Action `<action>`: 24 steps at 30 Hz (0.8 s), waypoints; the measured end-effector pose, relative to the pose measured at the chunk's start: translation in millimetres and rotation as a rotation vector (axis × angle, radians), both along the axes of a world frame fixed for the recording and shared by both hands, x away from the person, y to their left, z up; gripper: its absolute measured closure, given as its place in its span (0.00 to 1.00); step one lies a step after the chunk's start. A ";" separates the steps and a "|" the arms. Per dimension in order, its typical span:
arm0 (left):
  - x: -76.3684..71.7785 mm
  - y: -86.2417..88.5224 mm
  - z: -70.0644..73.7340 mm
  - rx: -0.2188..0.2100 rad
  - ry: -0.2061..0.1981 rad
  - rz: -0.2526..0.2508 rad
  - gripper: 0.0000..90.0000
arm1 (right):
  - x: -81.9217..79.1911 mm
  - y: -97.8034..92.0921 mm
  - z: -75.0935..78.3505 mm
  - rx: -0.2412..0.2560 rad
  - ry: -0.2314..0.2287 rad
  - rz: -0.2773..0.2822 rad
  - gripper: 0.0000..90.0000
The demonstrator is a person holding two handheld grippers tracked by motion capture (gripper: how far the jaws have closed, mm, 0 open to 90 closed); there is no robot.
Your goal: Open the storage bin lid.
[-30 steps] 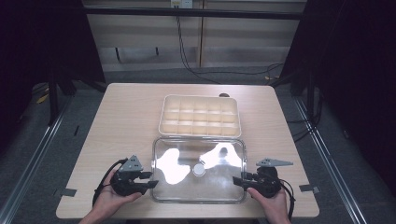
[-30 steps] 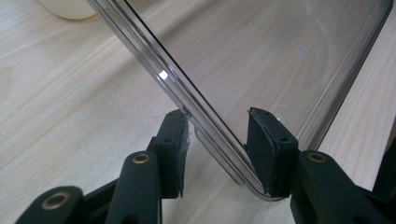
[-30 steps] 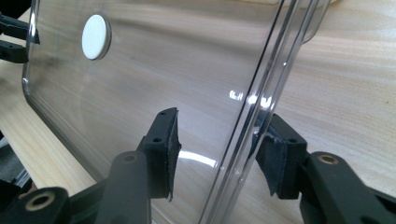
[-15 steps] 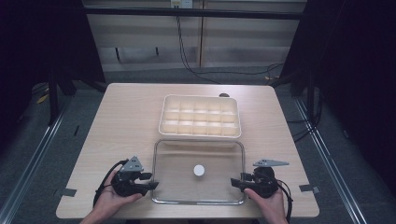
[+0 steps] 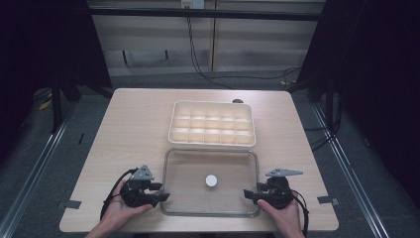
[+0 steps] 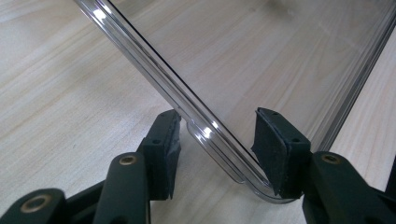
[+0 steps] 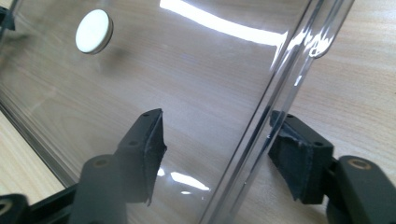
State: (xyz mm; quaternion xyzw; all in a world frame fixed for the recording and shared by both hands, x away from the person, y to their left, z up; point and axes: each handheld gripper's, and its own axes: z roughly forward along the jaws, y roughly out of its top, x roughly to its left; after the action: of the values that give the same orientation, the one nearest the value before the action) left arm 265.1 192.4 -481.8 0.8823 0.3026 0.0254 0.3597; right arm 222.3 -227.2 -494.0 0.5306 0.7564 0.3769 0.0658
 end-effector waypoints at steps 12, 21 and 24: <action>-0.7 -4.8 -3.4 0.008 0.032 0.018 0.51 | 0.5 7.3 -0.4 -0.084 -0.027 0.018 0.31; 3.1 -4.6 -6.0 0.024 0.010 -0.005 0.55 | 3.7 -1.2 -1.0 -0.038 -0.028 0.000 0.32; 3.5 -6.6 -7.6 0.017 0.014 -0.010 0.53 | 3.2 -2.5 0.8 -0.034 -0.043 0.004 0.33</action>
State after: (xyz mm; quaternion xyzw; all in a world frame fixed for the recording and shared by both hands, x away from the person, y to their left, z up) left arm 268.6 185.9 -489.4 0.8869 0.3006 0.0201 0.3502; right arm 225.5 -229.8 -493.2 0.5198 0.7621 0.3754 0.0902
